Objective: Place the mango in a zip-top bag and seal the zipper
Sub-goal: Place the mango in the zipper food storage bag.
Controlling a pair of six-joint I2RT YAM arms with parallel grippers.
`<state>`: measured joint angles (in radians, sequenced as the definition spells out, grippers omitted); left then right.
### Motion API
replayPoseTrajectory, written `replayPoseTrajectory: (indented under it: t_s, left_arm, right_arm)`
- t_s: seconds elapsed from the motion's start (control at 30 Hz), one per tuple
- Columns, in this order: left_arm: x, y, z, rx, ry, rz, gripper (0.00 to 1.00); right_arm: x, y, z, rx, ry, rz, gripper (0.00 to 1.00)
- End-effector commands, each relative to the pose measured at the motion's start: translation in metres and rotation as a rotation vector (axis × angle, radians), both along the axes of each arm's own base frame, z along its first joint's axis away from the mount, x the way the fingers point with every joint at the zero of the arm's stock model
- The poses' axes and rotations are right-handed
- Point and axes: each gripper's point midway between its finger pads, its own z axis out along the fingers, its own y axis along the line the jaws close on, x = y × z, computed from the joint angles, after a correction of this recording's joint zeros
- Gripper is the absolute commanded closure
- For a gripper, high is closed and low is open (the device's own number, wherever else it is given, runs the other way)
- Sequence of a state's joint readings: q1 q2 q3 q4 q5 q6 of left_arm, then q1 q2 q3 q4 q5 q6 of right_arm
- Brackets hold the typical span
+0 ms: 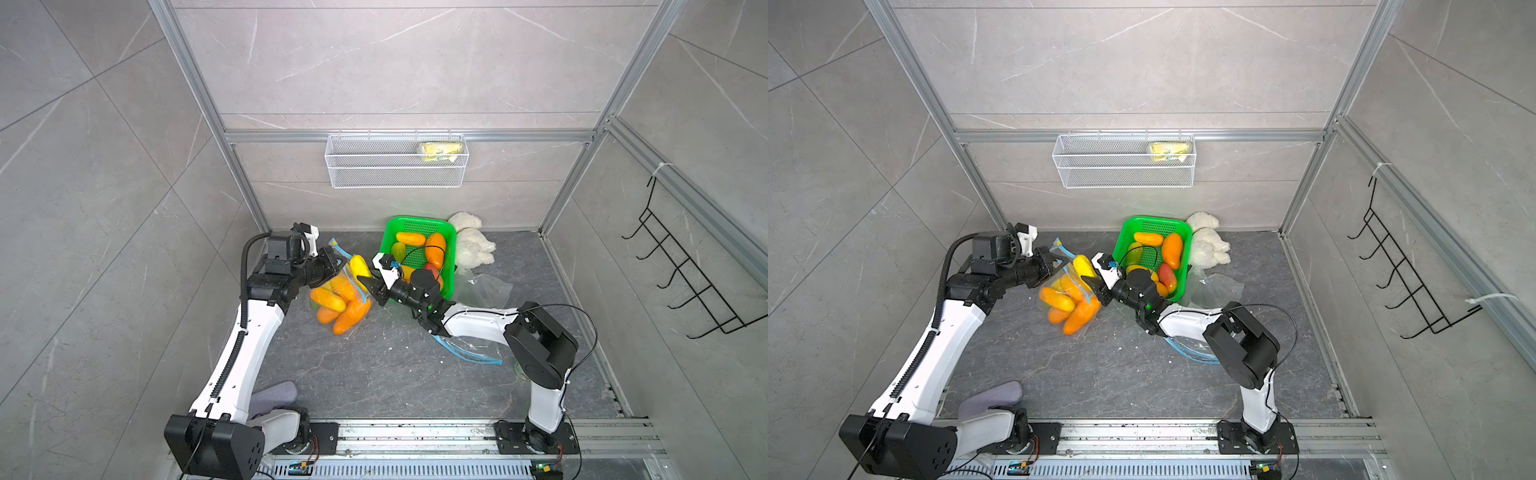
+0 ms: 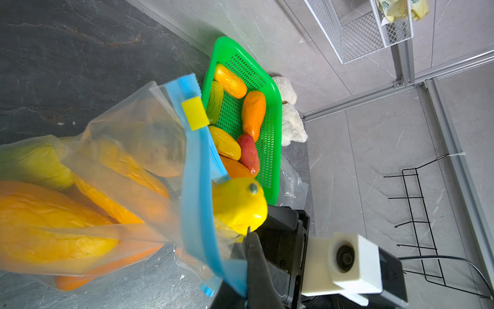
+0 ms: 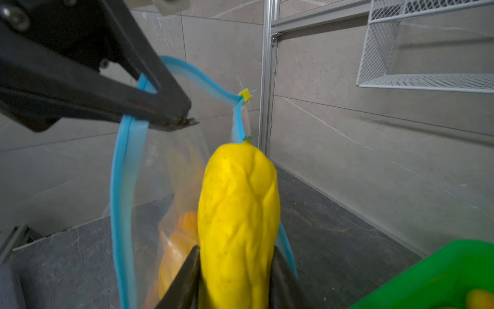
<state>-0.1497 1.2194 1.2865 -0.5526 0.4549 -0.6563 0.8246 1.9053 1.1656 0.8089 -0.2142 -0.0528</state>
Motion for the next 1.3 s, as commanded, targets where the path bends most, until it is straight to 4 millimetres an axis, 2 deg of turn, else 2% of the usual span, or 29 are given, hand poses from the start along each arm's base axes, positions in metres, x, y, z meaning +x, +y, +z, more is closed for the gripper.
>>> replayPoseTrajectory:
  t_s: [0.0, 0.13, 0.27, 0.33, 0.43, 0.5, 0.57, 0.77, 1.0, 1.07, 1.13, 1.27]
  left_arm:
    - [-0.007, 0.001, 0.037, -0.018, -0.103, -0.009, 1.00]
    - [-0.007, 0.000, 0.039, -0.023, -0.107, -0.010, 1.00]
    - [-0.009, 0.000, 0.041, -0.030, -0.111, -0.015, 1.00]
    - [-0.010, 0.000, 0.043, -0.029, -0.118, -0.012, 1.00]
    - [-0.010, 0.000, 0.045, -0.030, -0.120, -0.011, 1.00]
    - [-0.010, 0.000, 0.046, -0.030, -0.124, -0.011, 1.00]
    - [-0.010, 0.000, 0.048, -0.030, -0.125, -0.011, 1.00]
    - [-0.013, 0.000, 0.057, -0.032, -0.147, -0.017, 1.00]
    - [-0.020, -0.001, 0.062, -0.038, -0.166, -0.029, 1.00]
    - [-0.021, -0.001, 0.061, -0.039, -0.170, -0.032, 1.00]
    - [-0.022, -0.001, 0.060, -0.036, -0.171, -0.033, 1.00]
    - [-0.020, -0.001, 0.056, -0.032, -0.167, -0.034, 1.00]
  right_arm:
    - [-0.008, -0.001, 0.008, -0.128, -0.073, 0.017, 0.57]
    - [-0.004, -0.001, -0.003, -0.291, -0.040, 0.015, 0.42]
    - [-0.013, 0.001, 0.008, -0.342, -0.004, 0.062, 0.34]
    - [-0.019, 0.002, 0.019, -0.360, -0.032, 0.059, 0.36]
    - [-0.025, 0.001, 0.034, -0.327, -0.061, 0.072, 0.59]
    - [-0.031, 0.003, 0.038, -0.324, -0.082, 0.094, 0.65]
    - [-0.037, 0.005, 0.039, -0.315, -0.106, 0.119, 0.66]
    - [-0.029, 0.012, 0.021, -0.388, -0.073, 0.128, 0.71]
    - [0.022, -0.001, 0.007, -0.554, 0.019, -0.086, 0.71]
    - [0.030, -0.003, 0.003, -0.579, 0.067, -0.112, 0.72]
    - [0.021, -0.001, 0.003, -0.563, 0.076, -0.070, 0.72]
    - [-0.015, 0.012, 0.014, -0.456, 0.039, 0.103, 0.71]
